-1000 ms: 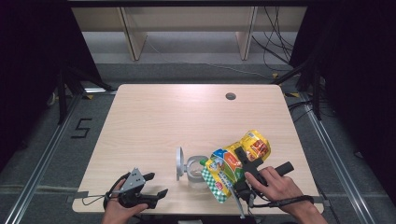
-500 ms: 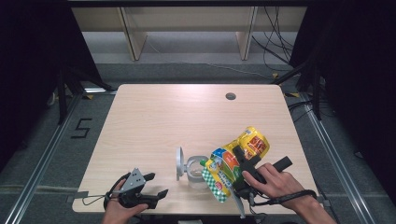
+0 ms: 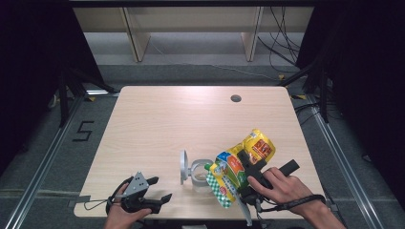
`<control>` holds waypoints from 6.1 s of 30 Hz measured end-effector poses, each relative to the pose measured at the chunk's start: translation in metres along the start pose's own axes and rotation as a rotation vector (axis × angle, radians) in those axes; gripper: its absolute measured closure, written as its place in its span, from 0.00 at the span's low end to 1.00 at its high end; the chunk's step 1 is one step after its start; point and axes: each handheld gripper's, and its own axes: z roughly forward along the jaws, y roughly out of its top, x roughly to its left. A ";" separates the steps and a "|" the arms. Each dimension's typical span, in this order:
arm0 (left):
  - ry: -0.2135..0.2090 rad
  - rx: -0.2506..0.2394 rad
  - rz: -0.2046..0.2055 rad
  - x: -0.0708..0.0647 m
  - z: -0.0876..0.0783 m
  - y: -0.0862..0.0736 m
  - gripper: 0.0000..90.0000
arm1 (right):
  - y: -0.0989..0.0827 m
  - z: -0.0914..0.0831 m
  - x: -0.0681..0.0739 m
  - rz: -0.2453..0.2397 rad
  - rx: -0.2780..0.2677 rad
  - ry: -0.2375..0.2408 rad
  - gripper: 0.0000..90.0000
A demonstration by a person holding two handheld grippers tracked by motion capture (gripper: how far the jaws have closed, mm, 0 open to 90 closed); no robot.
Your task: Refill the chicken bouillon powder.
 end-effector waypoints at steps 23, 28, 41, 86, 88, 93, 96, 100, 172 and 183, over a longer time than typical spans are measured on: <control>0.002 0.005 0.008 0.001 -0.001 0.000 0.24 | -0.003 -0.003 -0.014 -0.168 0.003 0.008 0.53; 0.003 0.003 0.005 0.000 0.000 0.000 0.24 | -0.004 -0.003 -0.015 -0.186 -0.005 0.006 0.54; 0.000 -0.003 0.007 0.001 0.000 0.000 0.24 | 0.000 -0.001 -0.016 -0.202 -0.027 0.011 0.56; 0.007 0.026 0.029 0.002 0.000 0.000 0.24 | -0.001 -0.005 -0.019 -0.256 -0.038 -0.011 0.56; 0.009 0.012 0.015 0.000 0.000 0.000 0.24 | -0.001 -0.005 -0.020 -0.277 -0.045 -0.014 0.56; 0.001 0.002 -0.013 -0.001 0.001 -0.001 0.24 | -0.001 -0.006 -0.022 -0.282 -0.045 -0.015 0.56; 0.011 0.028 0.009 0.001 0.000 -0.001 0.24 | 0.000 -0.006 -0.021 -0.276 -0.038 -0.009 0.56; 0.002 0.006 -0.012 -0.001 0.000 -0.001 0.24 | -0.001 -0.005 -0.021 -0.275 -0.039 -0.008 0.56; 0.002 0.017 -0.002 0.000 0.001 -0.001 0.24 | -0.002 0.002 -0.036 -0.179 -0.066 0.159 0.56; -0.001 0.015 0.016 0.001 0.001 0.000 0.24 | -0.003 0.002 -0.038 -0.204 -0.060 0.155 0.56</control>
